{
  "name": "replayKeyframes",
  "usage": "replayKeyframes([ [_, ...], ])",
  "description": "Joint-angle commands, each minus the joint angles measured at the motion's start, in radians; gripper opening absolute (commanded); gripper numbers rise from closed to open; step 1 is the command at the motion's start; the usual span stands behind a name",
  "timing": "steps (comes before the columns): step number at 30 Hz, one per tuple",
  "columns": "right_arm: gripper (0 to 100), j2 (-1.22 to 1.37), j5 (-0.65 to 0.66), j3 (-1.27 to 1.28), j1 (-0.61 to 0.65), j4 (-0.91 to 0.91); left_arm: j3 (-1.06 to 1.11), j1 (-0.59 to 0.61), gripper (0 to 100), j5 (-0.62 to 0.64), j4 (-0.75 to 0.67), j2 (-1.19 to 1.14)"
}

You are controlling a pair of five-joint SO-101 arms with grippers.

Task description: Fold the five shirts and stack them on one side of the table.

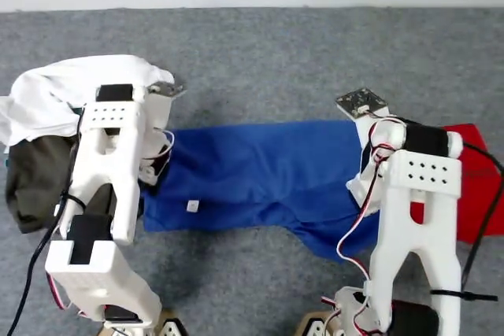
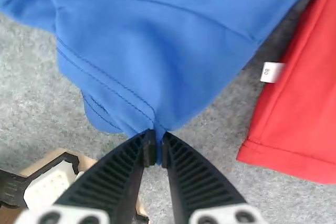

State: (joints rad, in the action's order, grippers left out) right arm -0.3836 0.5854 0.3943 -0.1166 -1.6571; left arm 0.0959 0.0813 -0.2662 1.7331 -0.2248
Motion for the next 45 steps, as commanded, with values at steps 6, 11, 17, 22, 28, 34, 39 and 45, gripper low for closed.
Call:
replayKeyframes([
  [6, 1.0, -0.03, 0.048, 0.002, -0.108, -0.002, 0.079, 0.095, 1, -0.052, 0.021, 0.015],
  [11, 1.0, -0.036, 0.087, 0.041, -0.133, -0.015, 0.094, 0.164, 1, -0.101, 0.018, 0.014],
  [17, 1.0, -0.03, 0.089, 0.109, -0.131, 0.036, 0.12, 0.129, 1, -0.129, -0.011, 0.005],
  [22, 1.0, -0.03, 0.112, 0.153, -0.133, 0.064, 0.246, 0.018, 1, -0.129, -0.127, 0.005],
  [28, 1.5, -0.035, 0.114, 0.219, -0.137, 0.117, 0.328, -0.048, 2, -0.124, -0.18, 0.012],
  [34, 11.9, -0.031, 0.117, 0.216, -0.134, 0.031, 0.314, -0.044, 5, -0.13, -0.15, 0.014],
  [39, 13.6, -0.038, 0.152, 0.178, -0.137, -0.021, 0.208, 0.048, 7, -0.13, -0.12, 0.014],
  [45, 12.9, -0.03, 0.164, -0.043, -0.139, -0.108, 0.064, 0.172, 7, -0.13, -0.08, 0.006],
])
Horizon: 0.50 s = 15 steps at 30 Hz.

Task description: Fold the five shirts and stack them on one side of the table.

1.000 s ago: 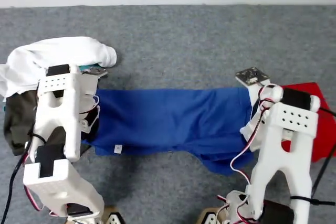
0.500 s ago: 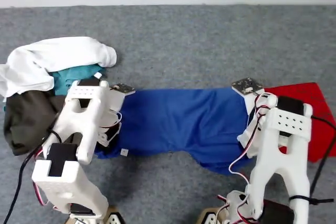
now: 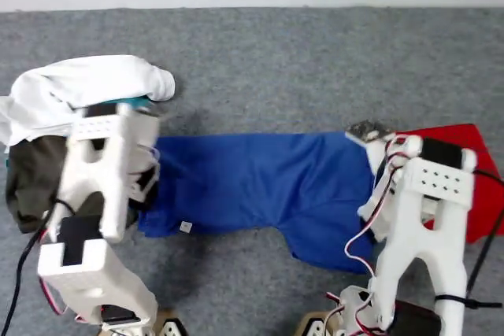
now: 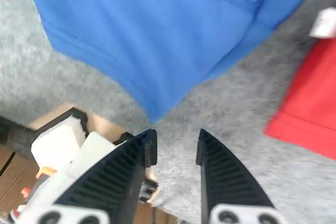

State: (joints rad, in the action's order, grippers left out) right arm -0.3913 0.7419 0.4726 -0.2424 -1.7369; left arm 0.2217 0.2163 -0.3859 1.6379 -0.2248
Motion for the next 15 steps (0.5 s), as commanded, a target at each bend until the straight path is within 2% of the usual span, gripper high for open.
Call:
replayKeyframes([
  [1, 13.0, -0.019, -0.012, -0.15, -0.01, -0.024, -0.062, 0.037, 7, -0.011, 0.015, 0.006],
  [5, 13.2, -0.019, -0.084, -0.172, -0.012, 0.081, -0.061, 0.04, 7, -0.011, 0.017, 0.006],
  [7, 13.2, -0.019, -0.135, -0.138, -0.008, 0.188, -0.064, 0.043, 7, -0.009, 0.012, 0.006],
  [11, 13.2, -0.019, -0.279, -0.014, 0.005, 0.53, -0.065, 0.04, 7, -0.005, -0.005, 0.006],
  [15, 13.2, -0.015, -0.325, 0.133, 0.061, 0.832, -0.064, 0.04, 7, -0.003, 0.0, 0.006],
])
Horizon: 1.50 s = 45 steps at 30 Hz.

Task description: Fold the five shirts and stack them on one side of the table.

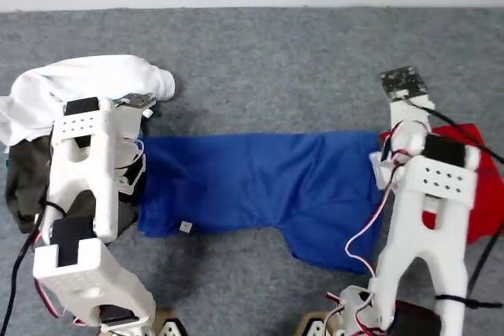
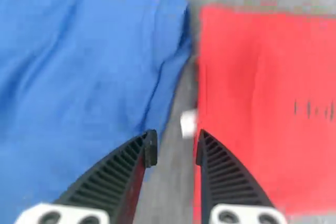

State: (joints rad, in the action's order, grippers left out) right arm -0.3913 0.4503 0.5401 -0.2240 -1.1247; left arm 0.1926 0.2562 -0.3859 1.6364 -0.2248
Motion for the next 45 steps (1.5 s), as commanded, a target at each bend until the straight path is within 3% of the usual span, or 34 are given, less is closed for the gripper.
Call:
replayKeyframes([
  [1, 13.2, -0.002, -0.037, 0.089, 0.056, 0.277, -0.035, 0.0, 7, -0.003, 0.002, 0.006],
  [9, 13.0, 0.243, -0.035, 0.08, 0.102, 0.53, -0.03, 0.0, 7, 0.0, 0.003, 0.006],
  [21, 12.9, 0.737, -0.034, -0.367, 0.097, 0.495, -0.03, -0.002, 7, 0.058, 0.0, 0.005],
  [26, 12.9, 0.831, -0.034, -0.571, 0.084, 0.303, -0.03, 0.0, 7, 0.058, -0.002, 0.005],
  [32, 12.9, 0.754, -0.032, -0.669, 0.091, 0.048, -0.03, 0.0, 7, 0.058, -0.003, 0.005],
  [40, 12.9, 0.506, 0.005, -0.635, 0.085, -0.291, -0.03, 0.0, 7, 0.058, 0.002, 0.005],
  [45, 12.8, 0.349, 0.028, -0.419, 0.084, -0.389, -0.028, -0.002, 7, 0.058, 0.032, 0.005],
])
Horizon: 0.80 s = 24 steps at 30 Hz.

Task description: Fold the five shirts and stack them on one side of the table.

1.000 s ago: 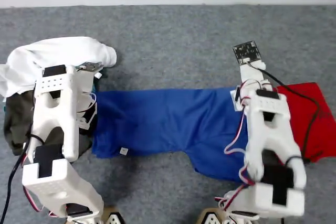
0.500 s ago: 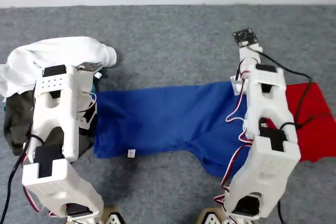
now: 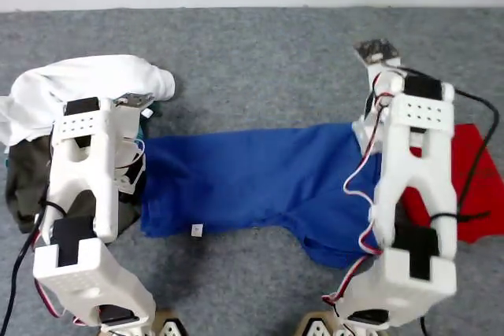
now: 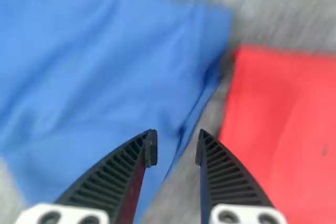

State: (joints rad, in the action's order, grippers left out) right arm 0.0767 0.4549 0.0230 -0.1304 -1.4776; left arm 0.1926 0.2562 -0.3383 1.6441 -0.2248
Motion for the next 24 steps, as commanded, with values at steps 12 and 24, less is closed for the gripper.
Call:
replayKeyframes([
  [12, 2.3, -0.559, 0.064, 0.649, -0.127, 0.102, -0.021, -0.147, 7, 0.011, 0.078, 0.006],
  [24, 2.3, -0.504, 0.129, 0.783, -0.251, 0.179, 0.033, -0.387, 7, 0.003, 0.074, 0.005],
])
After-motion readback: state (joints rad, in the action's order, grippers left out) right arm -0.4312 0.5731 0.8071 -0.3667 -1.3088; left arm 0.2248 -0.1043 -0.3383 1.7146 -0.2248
